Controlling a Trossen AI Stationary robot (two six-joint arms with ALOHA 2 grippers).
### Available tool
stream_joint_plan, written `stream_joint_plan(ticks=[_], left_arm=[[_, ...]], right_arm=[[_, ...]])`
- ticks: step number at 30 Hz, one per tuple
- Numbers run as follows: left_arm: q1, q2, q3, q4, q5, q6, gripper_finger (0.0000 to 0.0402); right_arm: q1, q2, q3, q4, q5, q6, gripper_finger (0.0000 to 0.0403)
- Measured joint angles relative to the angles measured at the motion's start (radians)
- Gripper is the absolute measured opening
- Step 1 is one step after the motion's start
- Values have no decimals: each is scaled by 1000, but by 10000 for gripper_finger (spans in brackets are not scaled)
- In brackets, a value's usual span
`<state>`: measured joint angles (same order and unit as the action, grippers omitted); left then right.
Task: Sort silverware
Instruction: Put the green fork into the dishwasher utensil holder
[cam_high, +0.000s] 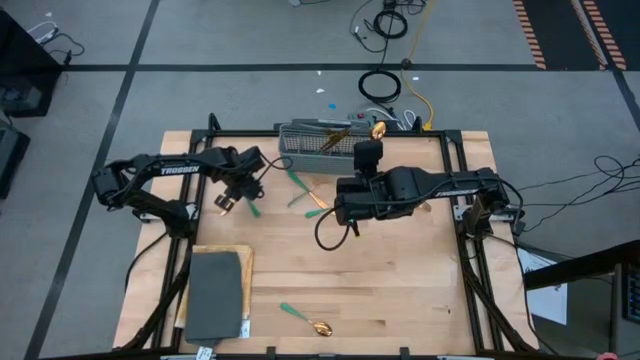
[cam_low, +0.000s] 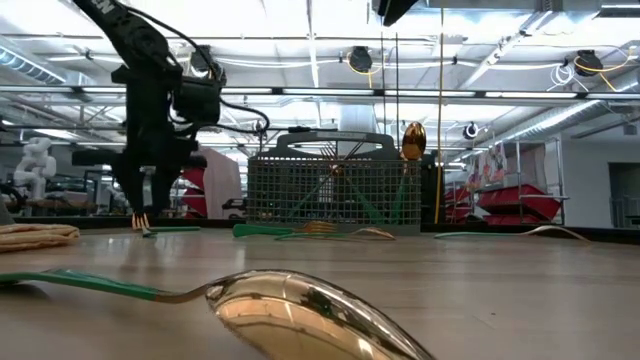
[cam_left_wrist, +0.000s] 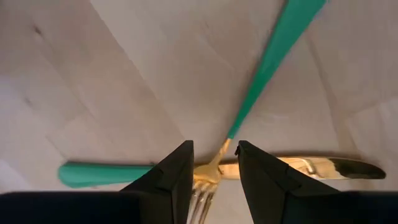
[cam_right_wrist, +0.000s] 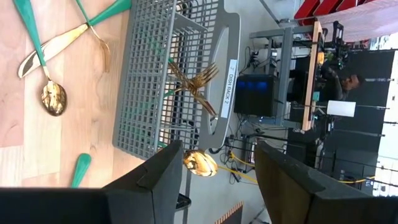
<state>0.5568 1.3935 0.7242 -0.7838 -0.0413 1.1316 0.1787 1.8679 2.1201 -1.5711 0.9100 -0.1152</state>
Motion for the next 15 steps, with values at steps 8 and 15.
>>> stream_joint_plan(ticks=[8, 15], left_arm=[[9, 1, -34, 3, 21, 32, 132], [39, -2, -125, 100, 53, 89, 132]], right_arm=[[0, 0, 0, 0, 0, 10, 185], [0, 0, 0, 0, -40, 30, 185]])
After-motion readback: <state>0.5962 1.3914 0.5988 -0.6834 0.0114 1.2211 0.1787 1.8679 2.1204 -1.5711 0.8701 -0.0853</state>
